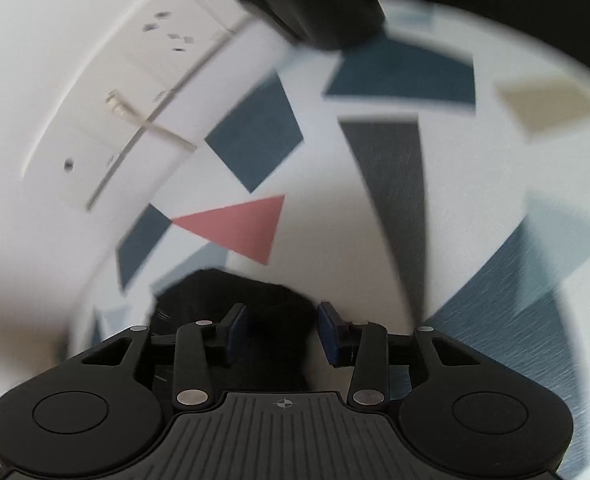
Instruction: Fold clothes
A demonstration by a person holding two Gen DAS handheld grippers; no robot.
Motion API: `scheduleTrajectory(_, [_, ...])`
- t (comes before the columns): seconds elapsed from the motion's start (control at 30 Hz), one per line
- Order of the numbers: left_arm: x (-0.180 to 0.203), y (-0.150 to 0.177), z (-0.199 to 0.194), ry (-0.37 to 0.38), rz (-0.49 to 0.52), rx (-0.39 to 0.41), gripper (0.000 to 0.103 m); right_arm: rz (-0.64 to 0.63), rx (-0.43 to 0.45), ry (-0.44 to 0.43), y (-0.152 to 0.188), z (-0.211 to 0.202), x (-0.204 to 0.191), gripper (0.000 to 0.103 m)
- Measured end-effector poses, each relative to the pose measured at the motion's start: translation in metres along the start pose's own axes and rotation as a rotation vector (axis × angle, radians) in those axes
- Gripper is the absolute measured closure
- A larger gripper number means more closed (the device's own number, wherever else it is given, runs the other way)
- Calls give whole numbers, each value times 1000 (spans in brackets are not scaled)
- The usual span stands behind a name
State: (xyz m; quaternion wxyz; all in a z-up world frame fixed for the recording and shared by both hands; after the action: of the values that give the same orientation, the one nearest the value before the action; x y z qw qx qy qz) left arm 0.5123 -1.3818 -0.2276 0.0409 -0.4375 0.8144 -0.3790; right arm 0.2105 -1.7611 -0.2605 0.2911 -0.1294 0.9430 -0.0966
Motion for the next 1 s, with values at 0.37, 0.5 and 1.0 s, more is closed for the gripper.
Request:
scheduleTrajectory(0.37, [26, 2, 17, -23, 86, -25, 99, -341, 98, 73, -9, 11, -39, 100])
scheduleTrajectory(0.5, [-4, 1, 8, -103, -7, 5, 103, -333, 116, 94, -16, 15, -31, 100])
scheduleTrajectory(1.0, [-21, 51, -59, -162, -44, -68, 70, -486, 188, 167, 2, -27, -15, 49])
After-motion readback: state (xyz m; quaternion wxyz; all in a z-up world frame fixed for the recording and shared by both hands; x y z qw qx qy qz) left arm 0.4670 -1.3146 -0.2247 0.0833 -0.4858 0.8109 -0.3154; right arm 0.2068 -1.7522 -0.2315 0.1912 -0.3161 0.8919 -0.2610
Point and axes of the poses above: each gripper's, at about its wrist camera, not at the fingertips, and z roughly the way its jaws point, x to its right, y to its underside, the point moved 9 cm from there along z, roughly the way its jaws point, and after that the axes turned 4 degrees about y, right-handed, at the moved point
